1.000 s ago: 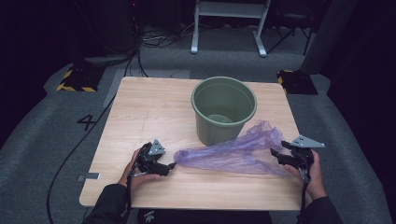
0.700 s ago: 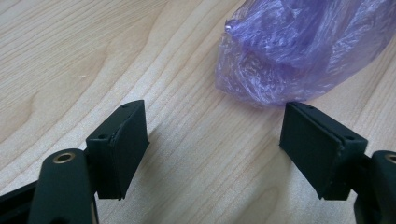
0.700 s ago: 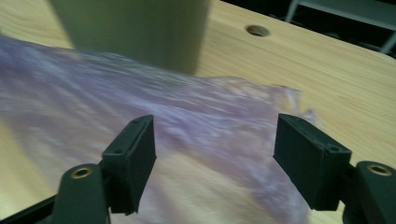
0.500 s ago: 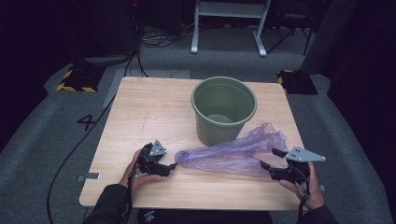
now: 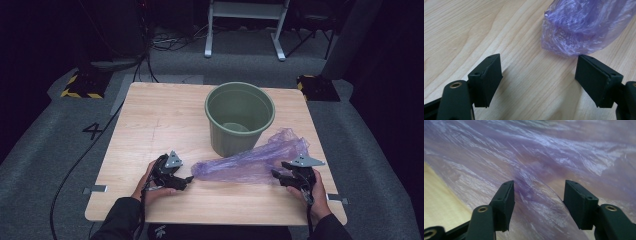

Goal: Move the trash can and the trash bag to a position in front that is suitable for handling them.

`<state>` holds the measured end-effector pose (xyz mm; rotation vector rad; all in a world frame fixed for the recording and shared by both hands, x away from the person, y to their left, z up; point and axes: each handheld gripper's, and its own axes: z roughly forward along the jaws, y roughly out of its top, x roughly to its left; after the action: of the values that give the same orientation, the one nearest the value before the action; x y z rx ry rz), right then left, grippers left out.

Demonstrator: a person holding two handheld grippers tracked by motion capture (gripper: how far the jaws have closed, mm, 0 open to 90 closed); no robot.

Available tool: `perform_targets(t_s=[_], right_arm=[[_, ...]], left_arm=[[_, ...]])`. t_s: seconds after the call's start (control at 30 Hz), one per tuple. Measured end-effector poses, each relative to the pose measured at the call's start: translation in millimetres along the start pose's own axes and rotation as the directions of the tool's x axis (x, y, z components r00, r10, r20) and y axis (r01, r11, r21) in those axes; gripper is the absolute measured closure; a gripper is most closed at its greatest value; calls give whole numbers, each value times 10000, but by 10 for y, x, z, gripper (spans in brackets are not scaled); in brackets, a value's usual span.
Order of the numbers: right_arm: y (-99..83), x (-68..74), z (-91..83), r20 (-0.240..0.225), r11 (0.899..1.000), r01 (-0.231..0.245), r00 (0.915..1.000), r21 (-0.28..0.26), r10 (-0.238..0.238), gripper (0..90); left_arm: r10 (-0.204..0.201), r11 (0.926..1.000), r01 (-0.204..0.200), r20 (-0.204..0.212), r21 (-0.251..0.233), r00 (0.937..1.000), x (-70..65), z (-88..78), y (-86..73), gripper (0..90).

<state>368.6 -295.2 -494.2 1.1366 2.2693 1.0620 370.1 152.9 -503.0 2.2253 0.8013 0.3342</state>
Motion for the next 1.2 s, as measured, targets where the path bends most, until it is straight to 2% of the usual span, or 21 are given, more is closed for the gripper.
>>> perform_targets(t_s=[0.1,0.23,0.3,0.4,0.47,0.53,0.6,0.63,0.7,0.8,0.9,0.97,1.03,1.2], right_arm=[[-5,-71,53,65,10000,40,10000,12,-40,594],[5,-188,116,224,9999,137,9997,-22,-137,702],[26,-255,143,317,9999,90,9995,-55,-88,735],[70,-336,194,556,10000,-23,9984,-46,26,735],[97,-374,226,784,9999,-132,9968,-72,138,676],[126,-398,224,738,9990,-380,9965,-247,397,556],[161,-400,173,292,9965,-511,9982,-658,531,414],[185,-372,124,-185,9948,-455,9989,-915,440,343],[222,-300,43,-731,9895,-327,9971,-1408,226,282],[286,-192,-14,-1216,9806,-315,9925,-1937,79,237],[363,-28,21,-1392,9806,92,9896,-1960,-371,185],[402,108,50,-1170,9821,756,9884,-1724,-966,184],[421,174,37,-986,9782,1141,9863,-1733,-1325,187],[457,238,-34,-573,9711,1519,9847,-1841,-1649,182]], left_arm=[[72,10000,-73,109,41,9999,-26,20,17,181],[139,9999,-140,166,66,9998,-34,31,25,159],[136,9999,-137,172,74,9998,-35,30,25,159],[136,9999,-137,165,76,9998,-35,30,24,159],[130,9999,-131,159,69,9998,-37,29,23,159],[109,9999,-110,169,71,9998,-41,27,21,159],[120,9999,-121,185,66,9998,-42,26,20,159],[120,9999,-121,186,66,9998,-42,26,20,159],[121,9999,-122,187,67,9998,-42,27,20,158],[93,9999,-95,181,90,9998,-43,25,19,158],[121,9999,-122,190,69,9997,-42,27,20,158],[120,9999,-121,189,67,9998,-42,27,20,157],[120,9999,-121,191,69,9997,-42,27,20,157],[121,9999,-122,195,69,9997,-42,27,20,157]])
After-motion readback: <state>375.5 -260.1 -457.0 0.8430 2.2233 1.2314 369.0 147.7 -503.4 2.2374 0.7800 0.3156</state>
